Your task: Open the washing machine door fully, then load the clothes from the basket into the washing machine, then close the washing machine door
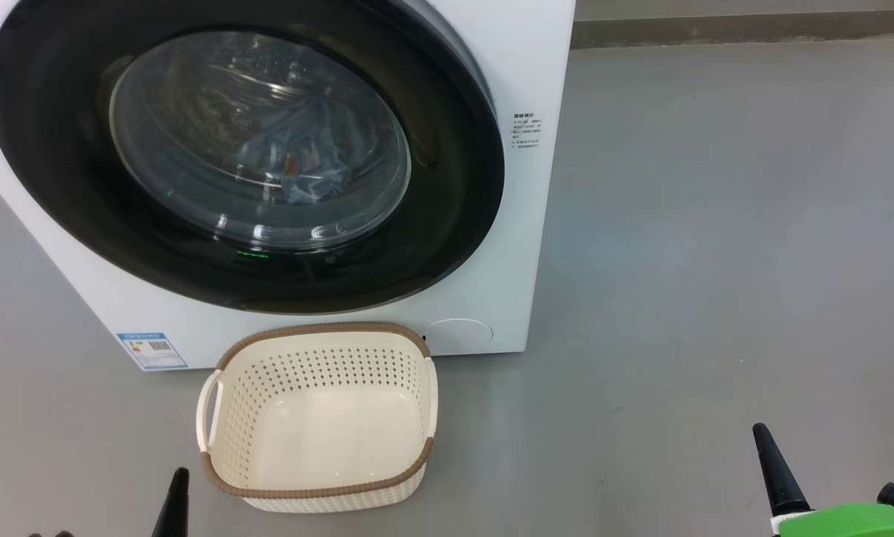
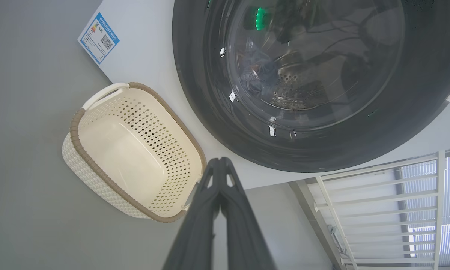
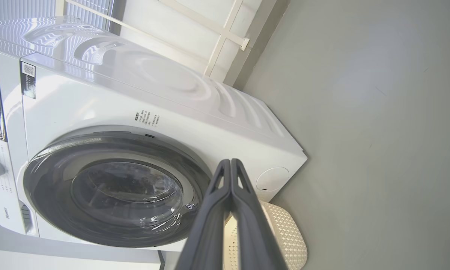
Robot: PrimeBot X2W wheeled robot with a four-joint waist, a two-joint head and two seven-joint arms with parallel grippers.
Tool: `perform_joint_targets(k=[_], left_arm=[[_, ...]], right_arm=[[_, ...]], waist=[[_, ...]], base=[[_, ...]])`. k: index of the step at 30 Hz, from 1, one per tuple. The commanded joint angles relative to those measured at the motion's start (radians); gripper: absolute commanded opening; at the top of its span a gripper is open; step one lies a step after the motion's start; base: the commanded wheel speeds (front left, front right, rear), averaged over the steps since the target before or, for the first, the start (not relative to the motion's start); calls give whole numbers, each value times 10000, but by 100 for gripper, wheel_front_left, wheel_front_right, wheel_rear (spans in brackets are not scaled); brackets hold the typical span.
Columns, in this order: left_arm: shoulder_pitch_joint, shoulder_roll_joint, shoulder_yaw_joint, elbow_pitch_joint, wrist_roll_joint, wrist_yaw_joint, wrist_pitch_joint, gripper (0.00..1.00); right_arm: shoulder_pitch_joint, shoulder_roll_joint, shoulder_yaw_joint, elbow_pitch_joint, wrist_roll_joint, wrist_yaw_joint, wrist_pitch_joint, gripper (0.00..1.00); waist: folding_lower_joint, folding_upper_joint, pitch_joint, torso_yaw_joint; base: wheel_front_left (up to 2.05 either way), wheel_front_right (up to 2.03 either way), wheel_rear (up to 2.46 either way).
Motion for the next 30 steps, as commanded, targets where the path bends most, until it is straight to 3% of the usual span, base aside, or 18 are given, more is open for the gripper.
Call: perform_joint_targets(k=[1,30], left_arm=[[-526,145,276,-264,-336,-19,81,0],[-966,165,448,-299,-3435,-26,903,0]], right_arm=[[-442,-38,37,-307,289,-14,90,0],[-827,302,-199,-577,2710,-20,921,0]], waist=[[0,-1,-4,3],[0,-1,-70,64]], base=[[0,0,0],[0,0,0]])
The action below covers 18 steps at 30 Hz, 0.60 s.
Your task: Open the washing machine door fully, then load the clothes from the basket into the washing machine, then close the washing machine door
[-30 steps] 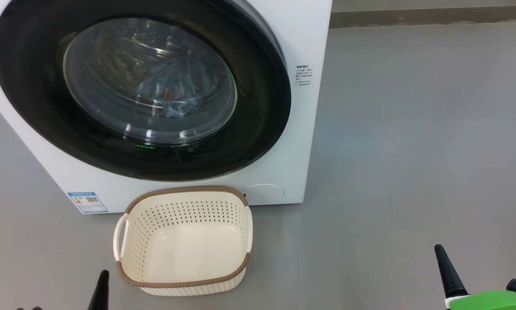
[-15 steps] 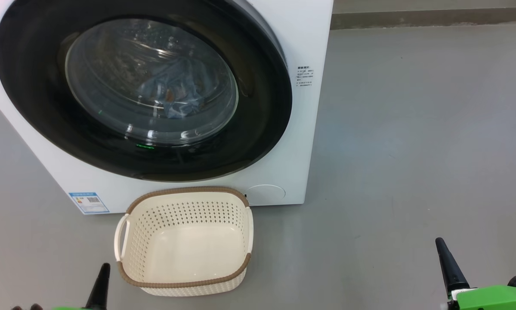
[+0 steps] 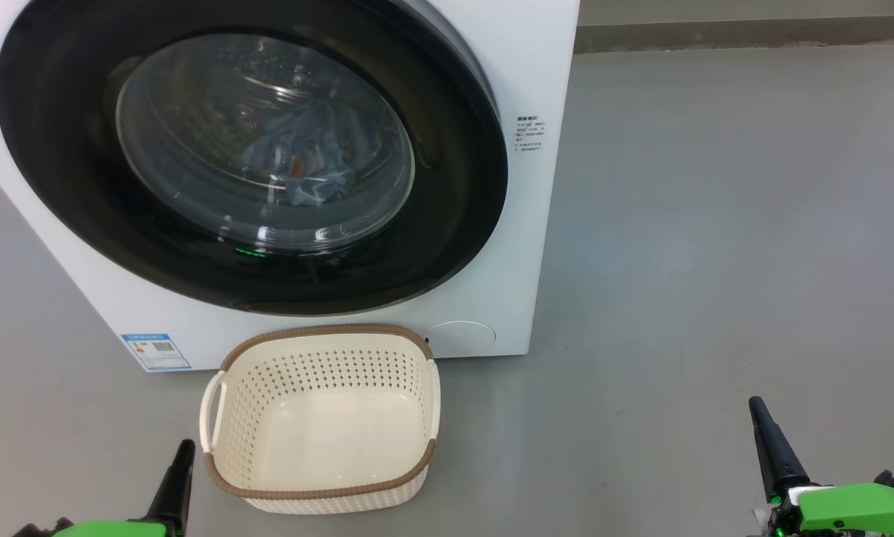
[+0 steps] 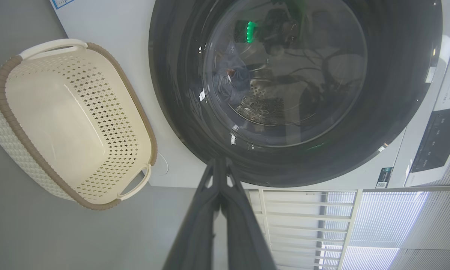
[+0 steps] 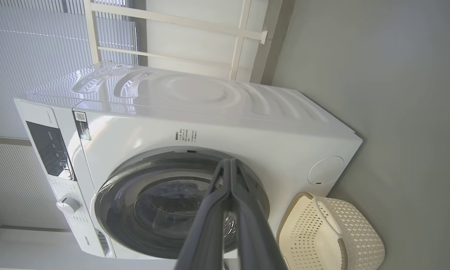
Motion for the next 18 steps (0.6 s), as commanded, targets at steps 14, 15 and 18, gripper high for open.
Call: perform_joint_targets(k=[14,15,18], left_arm=[[-681,170,405,-294,-1608,-29,433,0],[-681,170,405,-294,-1608,-29,433,0],[-681,170,405,-294,-1608,-29,433,0]], right_arm=[[-608,131,8,-420,1314,-13,447,0],[-608,131,8,-420,1314,-13,447,0],[-608,131,8,-420,1313,-13,447,0]], waist=[[0,-1,-31,29],[0,-1,-31,29],[0,-1,-31,29]], base=[[0,0,0],[0,0,0],[0,0,0]])
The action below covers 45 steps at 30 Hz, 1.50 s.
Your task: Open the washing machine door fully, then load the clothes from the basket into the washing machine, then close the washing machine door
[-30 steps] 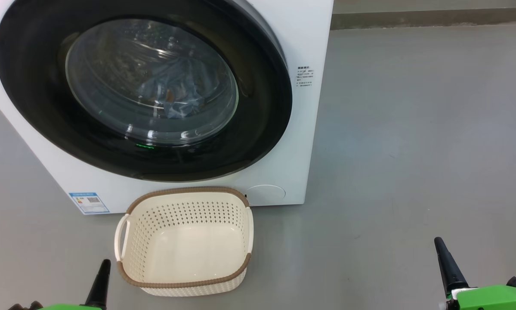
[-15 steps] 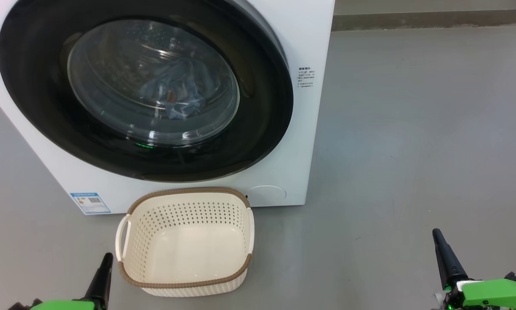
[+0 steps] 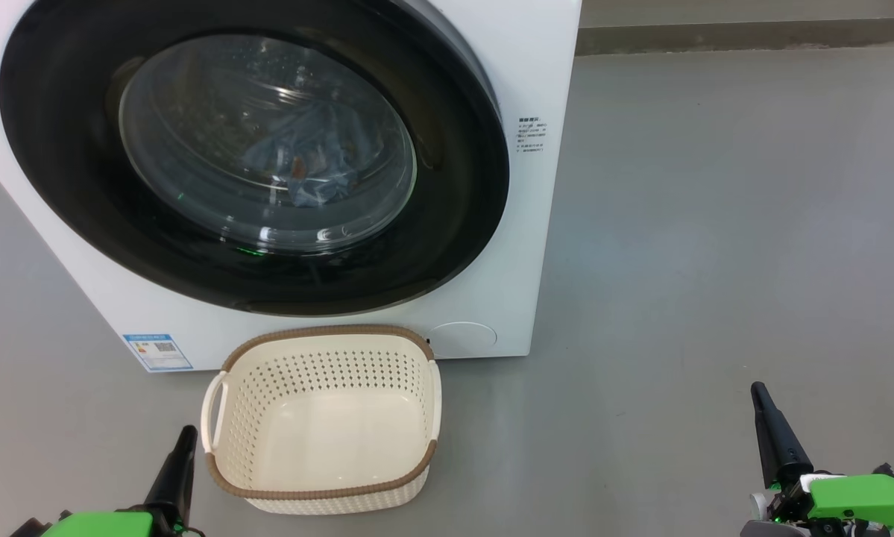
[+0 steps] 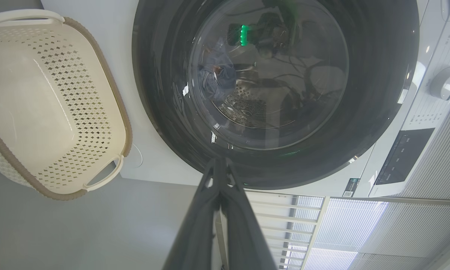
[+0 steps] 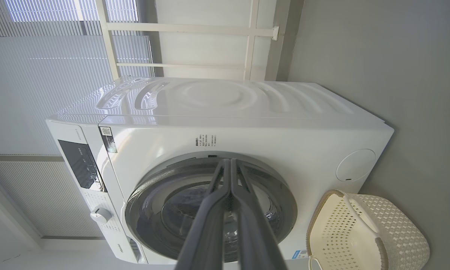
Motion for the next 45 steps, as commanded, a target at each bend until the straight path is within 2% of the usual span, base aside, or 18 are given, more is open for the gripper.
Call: perform_joint_targets(k=[1,45], left_arm=[[-408,170,357,-262,-78,-29,63,0],[-408,170,354,-263,-81,-29,61,0]], right_arm=[[-395,-32,228,-290,101,-11,81,0],[-395,-31,226,-289,100,-11,83,0]], waist=[[0,-1,0,0],[0,-1,0,0]], base=[[0,0,0],[0,0,0]])
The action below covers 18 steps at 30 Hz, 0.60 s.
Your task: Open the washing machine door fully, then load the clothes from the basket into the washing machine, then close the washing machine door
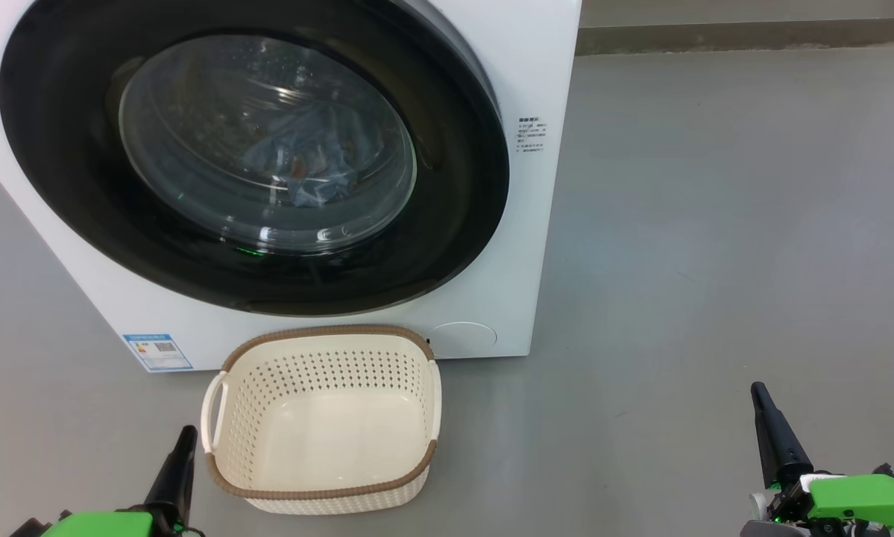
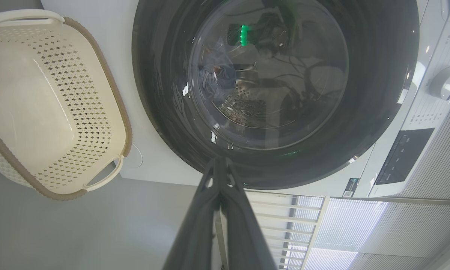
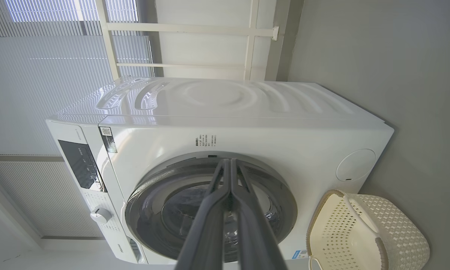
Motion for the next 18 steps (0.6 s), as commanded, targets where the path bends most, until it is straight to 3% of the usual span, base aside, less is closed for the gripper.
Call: perform_joint_targets(k=[1,18], left_arm=[[-408,170,352,-263,-81,-29,61,0],[-408,169,352,-263,-81,-29,60,0]], right_arm=[[-395,-38,230,-289,100,-11,83,0],[-395,-38,229,-289,99,-11,83,0]], waist=[[0,0,0,0],[0,0,0,0]], base=[[0,0,0],[0,0,0]])
